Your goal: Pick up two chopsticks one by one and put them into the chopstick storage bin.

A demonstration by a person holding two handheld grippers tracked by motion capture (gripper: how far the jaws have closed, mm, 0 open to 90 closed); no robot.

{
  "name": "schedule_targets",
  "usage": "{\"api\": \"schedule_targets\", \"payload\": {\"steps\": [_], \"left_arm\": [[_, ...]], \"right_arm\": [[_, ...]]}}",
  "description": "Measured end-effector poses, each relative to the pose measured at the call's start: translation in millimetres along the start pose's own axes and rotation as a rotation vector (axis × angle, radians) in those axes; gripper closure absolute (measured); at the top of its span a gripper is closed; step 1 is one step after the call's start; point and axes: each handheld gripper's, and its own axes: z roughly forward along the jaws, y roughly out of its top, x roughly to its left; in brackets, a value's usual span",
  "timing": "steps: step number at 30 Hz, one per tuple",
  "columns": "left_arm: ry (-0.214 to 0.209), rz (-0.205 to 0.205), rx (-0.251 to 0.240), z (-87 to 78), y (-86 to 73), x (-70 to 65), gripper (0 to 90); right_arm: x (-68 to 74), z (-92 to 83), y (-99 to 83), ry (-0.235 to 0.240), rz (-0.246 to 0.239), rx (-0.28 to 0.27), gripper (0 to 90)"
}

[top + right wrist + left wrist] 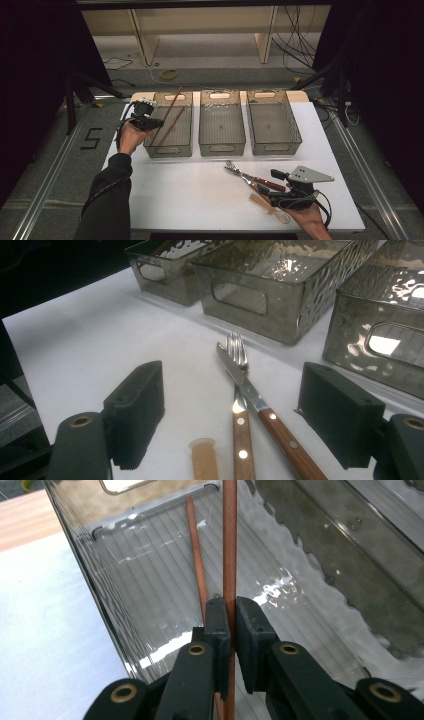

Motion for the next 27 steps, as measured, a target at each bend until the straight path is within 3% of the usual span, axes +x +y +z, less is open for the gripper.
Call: {"api": "schedule_targets", "payload": {"steps": [4, 10, 18, 27], "left_arm": [[0.004, -0.026, 0.001, 1.7, -2.1, 2.0, 82.3], [0.002, -0.028, -0.003, -3.3, -1.4, -1.3, 67.3], [-0.065, -0.027, -0.077, -23.7, -7.3, -13.7, 46.2], [-0.145, -0.026, -0.176, -41.8, -32.2, -29.4, 34.5]], "right_arm": [[-0.1, 0.0, 0.0, 0.000, 0.000, 0.000, 27.2], [-0.3, -0.1, 0.1, -0.001, 0.001, -0.001, 27.1], [-0.8, -0.4, 1.4, -0.003, -0.006, 0.016, 27.2], [1.0, 1.6, 2.0, -0.001, -0.024, 0.048, 27.2]]}}
